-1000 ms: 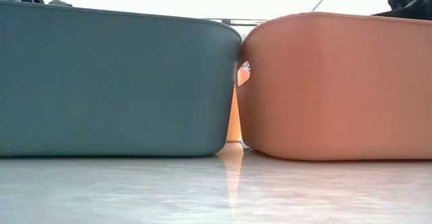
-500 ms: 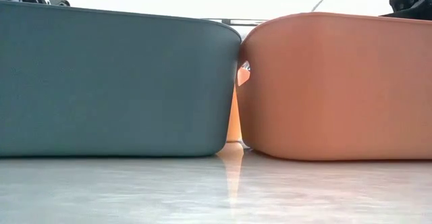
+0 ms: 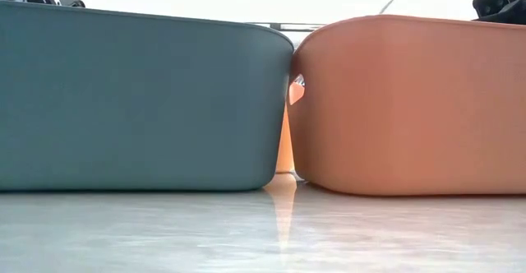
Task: Sort spices by type
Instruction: Return to Home Position
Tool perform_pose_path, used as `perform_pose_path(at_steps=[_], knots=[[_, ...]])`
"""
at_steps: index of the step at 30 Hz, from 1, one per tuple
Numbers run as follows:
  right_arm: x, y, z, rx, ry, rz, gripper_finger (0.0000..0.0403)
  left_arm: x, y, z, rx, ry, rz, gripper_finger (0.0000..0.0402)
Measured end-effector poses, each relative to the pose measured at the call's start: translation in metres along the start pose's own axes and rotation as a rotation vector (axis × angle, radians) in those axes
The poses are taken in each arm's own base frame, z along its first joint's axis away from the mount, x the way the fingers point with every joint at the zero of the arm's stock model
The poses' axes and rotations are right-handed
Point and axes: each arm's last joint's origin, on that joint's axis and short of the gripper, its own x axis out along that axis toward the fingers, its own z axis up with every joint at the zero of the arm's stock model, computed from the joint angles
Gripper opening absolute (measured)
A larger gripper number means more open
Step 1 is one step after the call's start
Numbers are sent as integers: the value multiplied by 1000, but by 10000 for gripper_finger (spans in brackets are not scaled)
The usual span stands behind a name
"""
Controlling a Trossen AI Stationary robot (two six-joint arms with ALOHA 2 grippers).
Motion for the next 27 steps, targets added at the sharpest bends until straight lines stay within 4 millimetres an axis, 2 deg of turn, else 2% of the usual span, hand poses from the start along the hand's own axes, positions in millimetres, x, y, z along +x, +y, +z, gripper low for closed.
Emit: perform_pose_path(at_steps=[7,10,14,17,19,27], knots=[[0,0,0,0,1,0,355,1,3,2,2,-24,31,0],[0,0,0,0,1,0,355,1,8,5,68,-52,85,0],[0,0,0,0,1,0,355,2,10,5,280,-12,55,0],[0,0,0,0,1,0,355,2,9,3,482,33,-16,0],[0,0,0,0,1,0,355,1,8,1,555,55,-63,0],[0,0,0,0,1,0,355,1,7,0,531,68,-86,0]])
